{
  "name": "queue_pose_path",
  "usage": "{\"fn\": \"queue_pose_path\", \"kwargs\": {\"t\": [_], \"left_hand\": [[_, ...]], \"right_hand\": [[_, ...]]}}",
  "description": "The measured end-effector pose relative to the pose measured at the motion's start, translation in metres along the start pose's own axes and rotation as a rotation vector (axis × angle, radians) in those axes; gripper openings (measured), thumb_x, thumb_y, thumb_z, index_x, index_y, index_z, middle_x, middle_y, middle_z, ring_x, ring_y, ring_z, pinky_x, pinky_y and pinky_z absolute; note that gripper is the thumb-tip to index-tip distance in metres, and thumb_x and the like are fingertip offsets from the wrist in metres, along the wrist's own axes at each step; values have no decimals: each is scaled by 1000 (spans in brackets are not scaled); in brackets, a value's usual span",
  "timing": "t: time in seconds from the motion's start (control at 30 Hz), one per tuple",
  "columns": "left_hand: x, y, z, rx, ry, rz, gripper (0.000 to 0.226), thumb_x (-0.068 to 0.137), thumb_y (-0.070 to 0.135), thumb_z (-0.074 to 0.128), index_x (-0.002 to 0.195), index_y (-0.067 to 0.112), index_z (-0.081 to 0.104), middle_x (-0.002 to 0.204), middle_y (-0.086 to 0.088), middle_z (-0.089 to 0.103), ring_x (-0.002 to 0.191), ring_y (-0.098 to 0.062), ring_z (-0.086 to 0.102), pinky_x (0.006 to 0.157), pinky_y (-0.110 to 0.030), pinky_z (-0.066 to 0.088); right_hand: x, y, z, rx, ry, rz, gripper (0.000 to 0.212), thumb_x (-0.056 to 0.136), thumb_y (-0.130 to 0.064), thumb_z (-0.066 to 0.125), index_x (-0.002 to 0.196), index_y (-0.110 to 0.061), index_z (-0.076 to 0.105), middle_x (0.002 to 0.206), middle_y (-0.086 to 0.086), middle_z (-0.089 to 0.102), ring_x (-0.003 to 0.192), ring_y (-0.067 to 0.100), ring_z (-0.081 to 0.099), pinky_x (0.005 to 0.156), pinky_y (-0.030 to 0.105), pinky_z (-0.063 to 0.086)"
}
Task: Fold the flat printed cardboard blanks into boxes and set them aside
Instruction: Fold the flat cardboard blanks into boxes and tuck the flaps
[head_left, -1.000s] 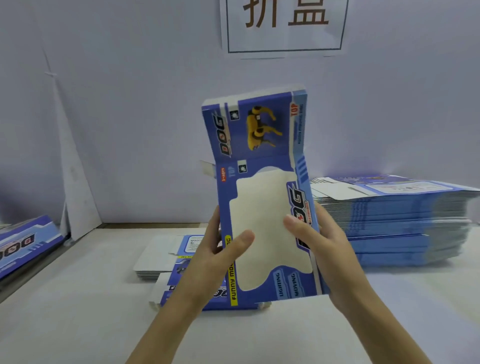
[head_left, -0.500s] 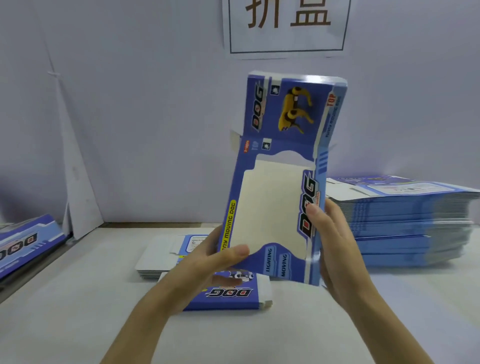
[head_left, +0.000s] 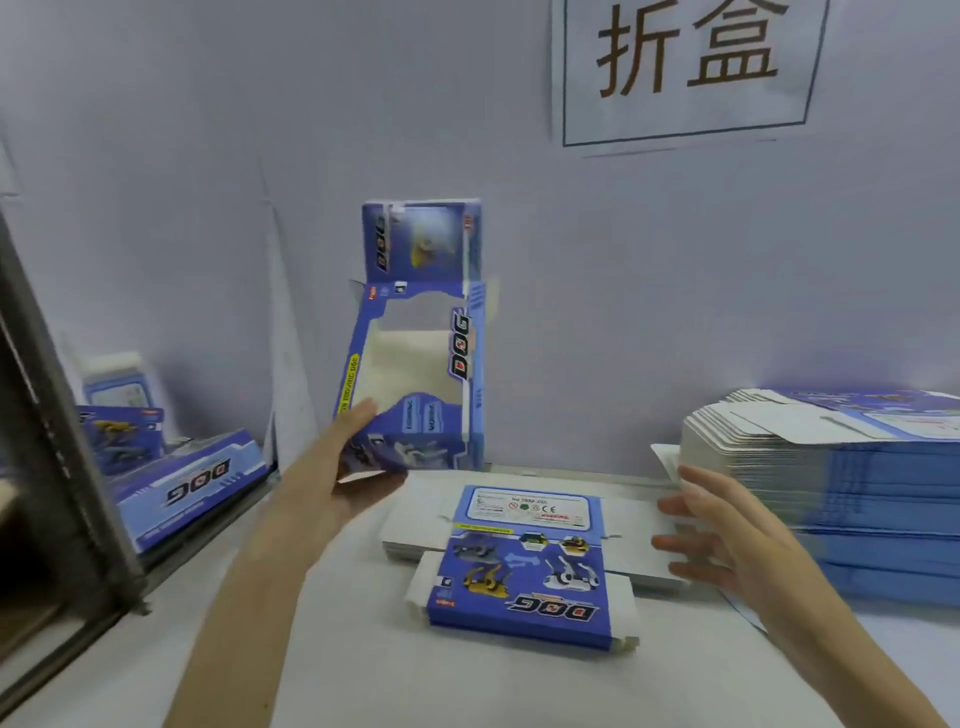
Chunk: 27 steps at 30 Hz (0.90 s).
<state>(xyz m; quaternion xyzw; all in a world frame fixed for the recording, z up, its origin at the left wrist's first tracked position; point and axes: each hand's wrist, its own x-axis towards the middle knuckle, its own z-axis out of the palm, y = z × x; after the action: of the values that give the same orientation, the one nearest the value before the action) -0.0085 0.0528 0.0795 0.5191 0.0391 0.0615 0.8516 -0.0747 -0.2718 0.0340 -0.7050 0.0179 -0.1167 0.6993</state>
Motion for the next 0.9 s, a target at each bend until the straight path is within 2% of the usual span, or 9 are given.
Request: {"fn": "queue_pose_path", "kwargs": {"t": [0.1,0.23,0.33,0.43,0.5,0.6,0.7,0.77,0.9], "left_hand": [[34,49,-15,-356,167,214,22,80,26,75,92,14,61,73,1,67,78,-14,62,65,-33,60],[60,84,-15,-517,294,348,67,87,45,65,144,24,37,139,-3,46,127,-23,45,94,-43,46],[54,30,13,21,71,353,34,98,24,51,132,21,50,118,0,58,114,-20,52,91,-36,42],[28,-56,37,743,-317,309,40,93,19,61,133,16,54,114,8,60,119,-18,56,88,-16,44],[16,-112,40,1175,-625,137,61,85,42,69,141,35,44,139,15,44,135,-12,38,106,-27,38],[-2,-160,35,1657,-798,135,83,83,63,58,150,46,11,161,16,-3,146,-16,-6,116,-47,-7],[-13,-178,28,1830,-771,414,71,97,52,40,151,41,-6,160,7,-17,146,-16,-20,108,-38,-20],[-16,-185,22,1853,-758,468,65,102,39,33,151,39,-9,160,7,-19,146,-15,-20,110,-36,-19],[-31,-177,11,1853,-661,684,65,99,22,48,154,28,14,162,4,10,149,-16,11,119,-28,9]], "right_hand": [[-2,-1,4,5,-14,26,33,96,-33,49,127,-26,55,110,7,68,91,31,70,75,42,54],[-4,-1,10,-5,-53,37,27,95,-35,49,121,-29,56,108,5,68,90,30,70,70,40,54],[-5,0,14,-45,-79,44,24,96,-33,50,118,-28,59,106,4,69,89,29,70,74,43,55],[-8,1,17,-105,-105,54,17,96,-28,53,109,-28,64,95,-3,74,83,23,72,81,45,57],[-11,0,19,-177,-145,54,14,96,-23,55,105,-28,64,89,-10,75,81,18,72,80,39,57],[-12,3,20,-253,-161,50,15,97,-19,56,107,-28,64,93,-6,73,85,20,70,81,40,56],[-10,4,19,-281,-160,45,17,97,-20,56,110,-29,61,100,-4,70,87,18,70,80,38,58],[-9,5,18,-268,-163,54,19,97,-20,56,114,-27,60,102,-3,68,89,17,69,64,23,56],[-9,5,18,-277,-139,46,22,98,-17,54,119,-22,59,103,-1,66,89,14,67,53,13,49]]}}
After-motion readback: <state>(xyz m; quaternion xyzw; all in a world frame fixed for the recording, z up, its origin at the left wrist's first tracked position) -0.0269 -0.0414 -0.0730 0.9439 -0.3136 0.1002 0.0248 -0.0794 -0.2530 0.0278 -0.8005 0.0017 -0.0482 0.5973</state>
